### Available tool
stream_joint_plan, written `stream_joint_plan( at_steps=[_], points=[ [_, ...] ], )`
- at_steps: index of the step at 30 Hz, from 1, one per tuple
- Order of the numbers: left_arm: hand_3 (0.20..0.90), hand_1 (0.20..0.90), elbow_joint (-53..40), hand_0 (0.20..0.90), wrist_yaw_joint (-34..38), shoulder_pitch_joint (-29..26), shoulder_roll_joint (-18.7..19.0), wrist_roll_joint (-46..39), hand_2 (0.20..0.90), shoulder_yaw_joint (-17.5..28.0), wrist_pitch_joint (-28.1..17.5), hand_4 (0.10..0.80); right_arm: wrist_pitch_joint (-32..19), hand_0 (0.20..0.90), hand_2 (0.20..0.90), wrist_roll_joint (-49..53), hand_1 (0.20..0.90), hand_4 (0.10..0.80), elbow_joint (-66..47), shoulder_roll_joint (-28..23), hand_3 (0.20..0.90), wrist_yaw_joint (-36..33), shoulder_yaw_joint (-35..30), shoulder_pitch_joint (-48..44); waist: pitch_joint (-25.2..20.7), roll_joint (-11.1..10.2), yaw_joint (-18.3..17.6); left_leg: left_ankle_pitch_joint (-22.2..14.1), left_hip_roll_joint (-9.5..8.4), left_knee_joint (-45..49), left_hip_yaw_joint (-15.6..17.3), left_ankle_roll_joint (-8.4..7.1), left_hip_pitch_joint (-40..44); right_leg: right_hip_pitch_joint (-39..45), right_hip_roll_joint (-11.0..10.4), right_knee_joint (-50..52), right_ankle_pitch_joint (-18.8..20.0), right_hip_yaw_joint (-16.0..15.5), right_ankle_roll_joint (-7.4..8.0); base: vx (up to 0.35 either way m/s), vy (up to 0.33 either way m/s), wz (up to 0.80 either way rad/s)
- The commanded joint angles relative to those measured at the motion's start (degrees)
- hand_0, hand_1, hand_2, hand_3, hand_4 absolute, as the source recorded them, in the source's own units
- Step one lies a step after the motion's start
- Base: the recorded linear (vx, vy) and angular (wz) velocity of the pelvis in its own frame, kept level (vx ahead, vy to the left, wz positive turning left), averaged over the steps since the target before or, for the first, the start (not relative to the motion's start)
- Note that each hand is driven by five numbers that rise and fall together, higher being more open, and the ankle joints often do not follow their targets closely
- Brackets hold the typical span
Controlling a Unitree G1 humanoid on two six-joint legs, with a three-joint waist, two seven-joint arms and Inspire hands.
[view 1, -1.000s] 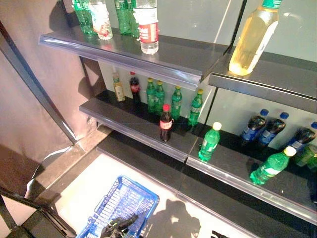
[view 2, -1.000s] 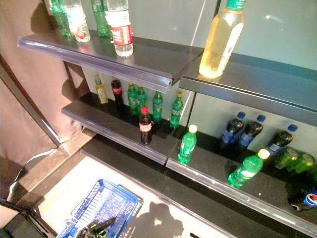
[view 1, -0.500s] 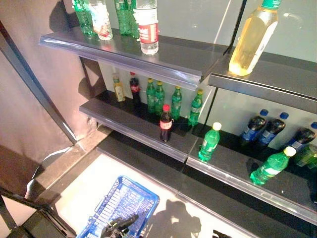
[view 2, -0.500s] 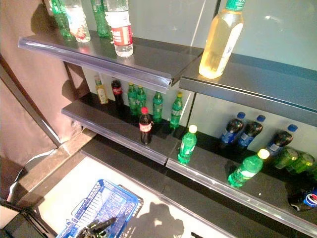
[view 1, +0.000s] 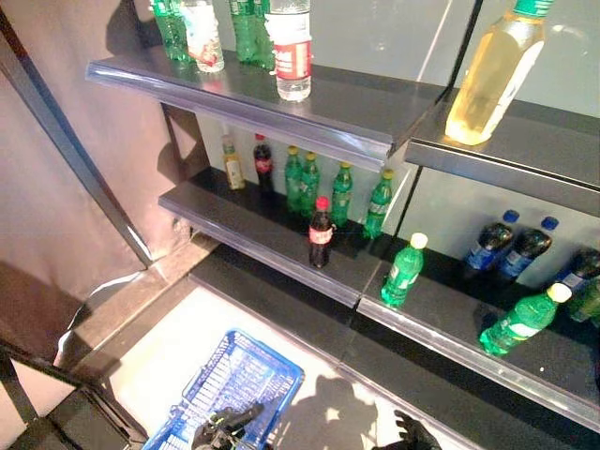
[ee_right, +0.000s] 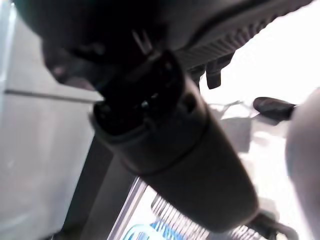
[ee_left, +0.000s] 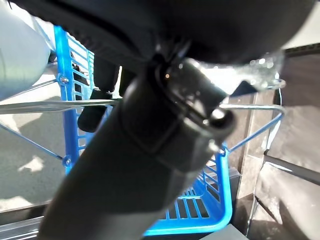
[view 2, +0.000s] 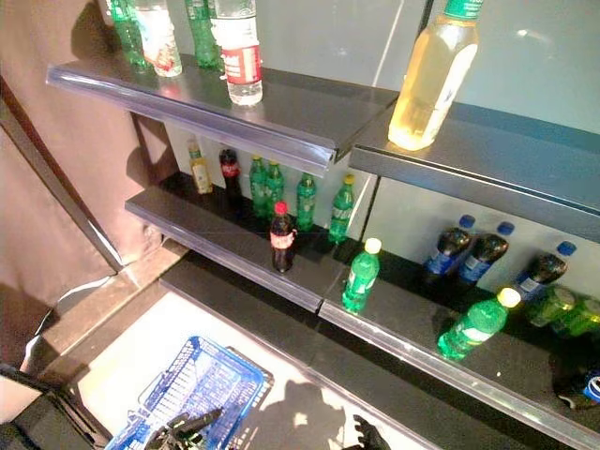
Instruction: Pick up the drink and place into the basket.
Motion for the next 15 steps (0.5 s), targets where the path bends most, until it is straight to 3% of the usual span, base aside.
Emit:
stream_joint_plan(
  at_steps=[1,5,15],
  points=[
    [0.2,0.3,-1.2,0.3,1.84,-1.82,3.99,6.01,0.3,-2.11,-0.73,0.1,-0.49,0.9,0.9,-1.0,0.9,0.8,-14.56,-1.4,0.9,-2.55,0.37,-3.46,2.9,-2.29,1.09,1.55,-1.19,-0.14,1.7,2.07,-2.45,0.71,-1.83,2.01,-1.2,0.12,-0.67,-0.027,-0.05,0.01],
    [0.2,0.3,-3.08,0.3,2.21,-0.1,4.95,5.57,0.3,-1.24,-0.34,0.1,-0.77,0.9,0.9,-1.28,0.9,0.8,-34.37,-6.75,0.9,-3.64,1.5,-1.21,2.64,-3.07,0.2,1.38,-1.0,-0.14,2.11,1.95,-2.57,0.47,-1.86,1.17,-0.41,0.56,-0.11,-0.012,-0.04,0.0],
    [0.2,0.3,-2.5,0.3,1.3,3.58,4.13,4.83,0.3,1.77,-2.76,0.1,-7.41,0.9,0.9,-4.68,0.9,0.8,-60.18,-12.69,0.9,-6.93,-5.94,-0.17,1.51,-2.5,-2.71,0.83,0.11,-0.14,4.81,1.94,-2.64,-0.68,-1.95,1.09,-0.67,2.48,0.34,0.005,0.024,-0.06]
  ],
)
